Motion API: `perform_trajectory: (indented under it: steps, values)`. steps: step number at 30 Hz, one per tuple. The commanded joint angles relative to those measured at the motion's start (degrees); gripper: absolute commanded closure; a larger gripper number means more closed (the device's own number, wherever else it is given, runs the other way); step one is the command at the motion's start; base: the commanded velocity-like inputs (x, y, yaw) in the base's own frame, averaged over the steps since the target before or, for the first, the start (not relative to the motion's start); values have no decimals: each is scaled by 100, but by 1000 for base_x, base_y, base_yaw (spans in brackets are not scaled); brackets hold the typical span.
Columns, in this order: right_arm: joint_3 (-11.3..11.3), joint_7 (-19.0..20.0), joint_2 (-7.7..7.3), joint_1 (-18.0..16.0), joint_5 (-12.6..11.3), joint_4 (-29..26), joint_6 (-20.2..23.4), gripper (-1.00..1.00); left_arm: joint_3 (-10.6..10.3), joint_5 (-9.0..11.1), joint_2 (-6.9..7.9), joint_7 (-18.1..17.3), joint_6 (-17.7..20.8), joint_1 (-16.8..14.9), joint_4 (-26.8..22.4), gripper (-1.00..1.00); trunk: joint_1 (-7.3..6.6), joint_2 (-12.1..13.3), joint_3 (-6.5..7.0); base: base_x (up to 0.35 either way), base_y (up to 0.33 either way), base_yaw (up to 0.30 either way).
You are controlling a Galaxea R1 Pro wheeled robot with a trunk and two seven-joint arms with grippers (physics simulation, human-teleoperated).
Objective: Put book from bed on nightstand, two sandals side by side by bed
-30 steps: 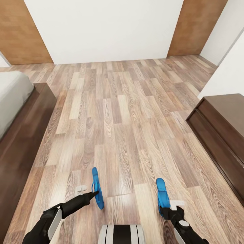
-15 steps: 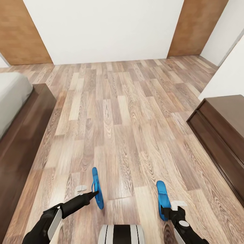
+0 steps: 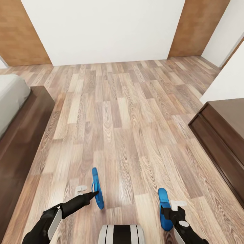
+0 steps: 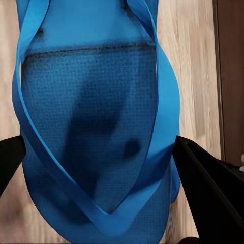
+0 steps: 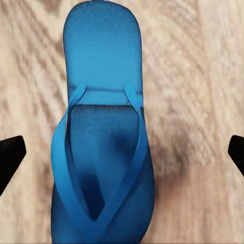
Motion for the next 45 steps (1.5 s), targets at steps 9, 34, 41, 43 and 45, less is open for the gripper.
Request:
perform_trajectory:
  steps: [9, 34, 41, 43, 45]
  values:
    - [48, -41, -7, -3, -60, 3, -22, -100, 11, 39, 0, -15, 55, -2, 2, 100, 1, -1, -3, 31, 0, 0]
    - [52, -38, -6, -3, -59, 11, -22, -100, 21, 46, -1, -15, 55, -2, 2, 100, 38, -20, -314, 0, 0, 0]
    - [54, -41, -7, -3, -60, 11, -22, -100, 30, 52, 0, -16, 50, -2, 2, 100, 38, -20, -314, 0, 116, 0]
    - [53, -41, -7, -3, -60, 9, -22, -100, 30, 58, 0, -15, 53, -2, 4, 100, 38, -20, -314, 0, 33, 0]
    - [52, -40, -7, -3, -60, 7, -22, -100, 32, 62, 0, -15, 54, -2, 9, 100, 38, -20, -314, 0, 12, 0]
